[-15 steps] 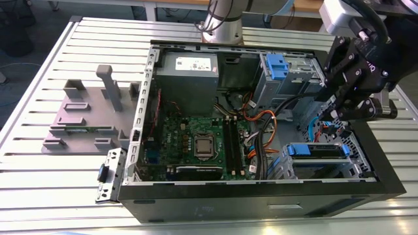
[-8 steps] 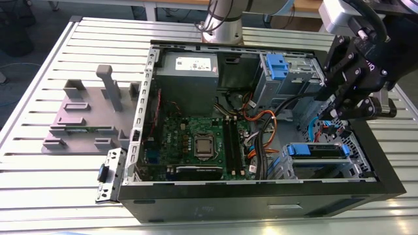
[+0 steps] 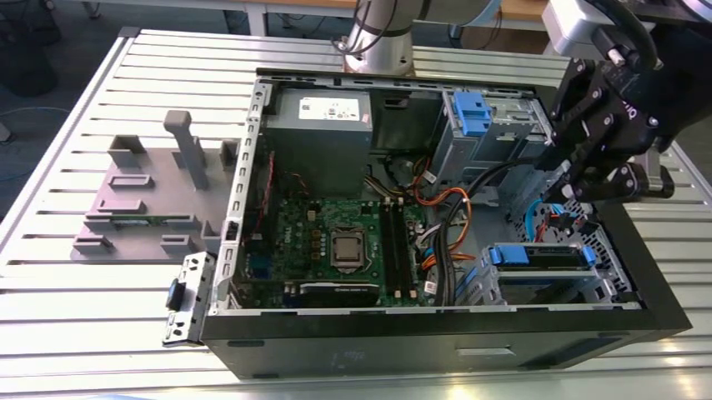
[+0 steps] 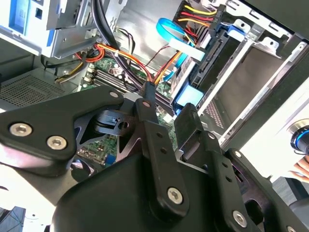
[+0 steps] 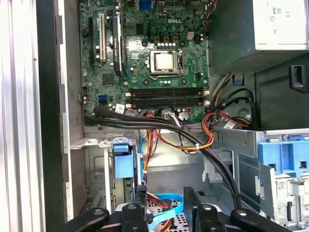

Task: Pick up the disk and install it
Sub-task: 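Insert the disk into the insertion slot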

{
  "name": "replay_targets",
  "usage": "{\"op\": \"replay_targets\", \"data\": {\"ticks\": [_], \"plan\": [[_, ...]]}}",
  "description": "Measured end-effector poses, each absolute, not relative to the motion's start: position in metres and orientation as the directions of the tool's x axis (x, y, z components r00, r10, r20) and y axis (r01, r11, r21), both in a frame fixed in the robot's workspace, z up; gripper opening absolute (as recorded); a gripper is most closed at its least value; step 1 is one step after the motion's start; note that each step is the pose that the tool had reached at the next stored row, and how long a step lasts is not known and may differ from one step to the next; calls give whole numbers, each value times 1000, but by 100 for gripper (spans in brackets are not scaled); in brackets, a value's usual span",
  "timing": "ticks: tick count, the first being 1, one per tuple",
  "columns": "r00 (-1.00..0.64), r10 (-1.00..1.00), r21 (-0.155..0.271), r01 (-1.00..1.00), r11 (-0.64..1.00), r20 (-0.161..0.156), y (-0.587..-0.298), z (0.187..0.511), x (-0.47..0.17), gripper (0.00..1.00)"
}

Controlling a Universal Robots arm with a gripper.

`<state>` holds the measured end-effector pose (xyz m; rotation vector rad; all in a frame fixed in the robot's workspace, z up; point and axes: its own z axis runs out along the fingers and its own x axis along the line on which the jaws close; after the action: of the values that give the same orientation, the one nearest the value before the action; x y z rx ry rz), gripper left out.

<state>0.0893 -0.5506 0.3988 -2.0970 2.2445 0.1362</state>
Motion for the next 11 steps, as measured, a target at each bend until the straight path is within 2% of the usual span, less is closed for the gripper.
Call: {"op": "replay_targets", "data": {"ticks": [11], "plan": [[-68, -992, 19, -998, 67, -109, -549, 399, 89, 44]]}}
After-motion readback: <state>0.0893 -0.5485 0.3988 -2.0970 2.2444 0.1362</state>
